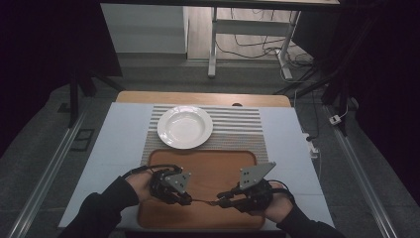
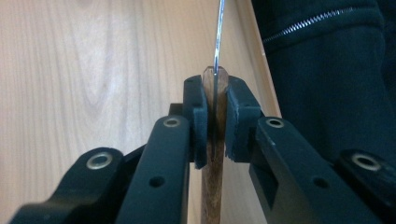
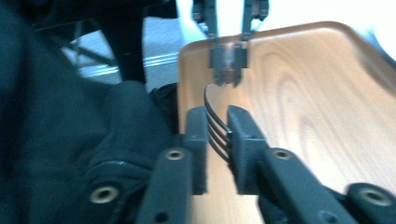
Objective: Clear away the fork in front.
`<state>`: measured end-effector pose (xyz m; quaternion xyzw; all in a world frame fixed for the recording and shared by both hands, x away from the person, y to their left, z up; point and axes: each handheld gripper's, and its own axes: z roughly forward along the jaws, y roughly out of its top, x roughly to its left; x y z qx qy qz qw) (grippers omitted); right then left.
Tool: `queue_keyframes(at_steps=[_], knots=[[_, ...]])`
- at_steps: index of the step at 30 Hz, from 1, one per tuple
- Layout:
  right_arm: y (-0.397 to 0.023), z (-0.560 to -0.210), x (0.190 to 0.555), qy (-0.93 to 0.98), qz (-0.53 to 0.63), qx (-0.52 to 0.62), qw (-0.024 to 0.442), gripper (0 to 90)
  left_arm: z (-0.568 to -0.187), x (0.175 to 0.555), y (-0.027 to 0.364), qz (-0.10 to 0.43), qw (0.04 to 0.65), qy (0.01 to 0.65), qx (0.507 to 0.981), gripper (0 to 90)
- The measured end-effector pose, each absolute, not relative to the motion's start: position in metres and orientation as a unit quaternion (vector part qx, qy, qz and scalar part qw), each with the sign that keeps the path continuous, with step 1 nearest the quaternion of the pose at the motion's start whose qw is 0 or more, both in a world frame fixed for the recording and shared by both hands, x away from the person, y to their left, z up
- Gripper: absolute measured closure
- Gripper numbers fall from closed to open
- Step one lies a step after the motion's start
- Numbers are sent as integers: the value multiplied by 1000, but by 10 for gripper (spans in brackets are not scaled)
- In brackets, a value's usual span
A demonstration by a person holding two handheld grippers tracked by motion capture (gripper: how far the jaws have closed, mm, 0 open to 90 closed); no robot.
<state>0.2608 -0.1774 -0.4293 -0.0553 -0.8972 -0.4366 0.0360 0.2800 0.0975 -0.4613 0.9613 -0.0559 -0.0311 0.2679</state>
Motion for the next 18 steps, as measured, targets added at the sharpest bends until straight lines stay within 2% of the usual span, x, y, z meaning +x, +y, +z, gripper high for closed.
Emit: queue_keyframes(at_steps=[1,3,6,8,9,10,18], knots=[[-177,-429,261,-897,-437,-55,36,709,-462,280,98,-33,271,-45,961,803],[-180,-430,261,-894,-440,-78,17,629,-463,279,100,-38,270,-10,962,803],[-184,-431,261,-893,-440,-95,-4,591,-463,278,103,-35,265,19,964,802],[-188,-432,262,-892,-438,-108,-14,538,-463,278,106,-33,264,47,963,802],[-193,-433,263,-890,-437,-126,-29,482,-463,278,107,-32,265,60,962,802],[-193,-433,263,-890,-437,-126,-29,482,-463,278,108,-36,261,73,962,802],[-212,-435,261,-873,-430,-206,-104,303,-466,272,117,-26,249,158,955,802]])
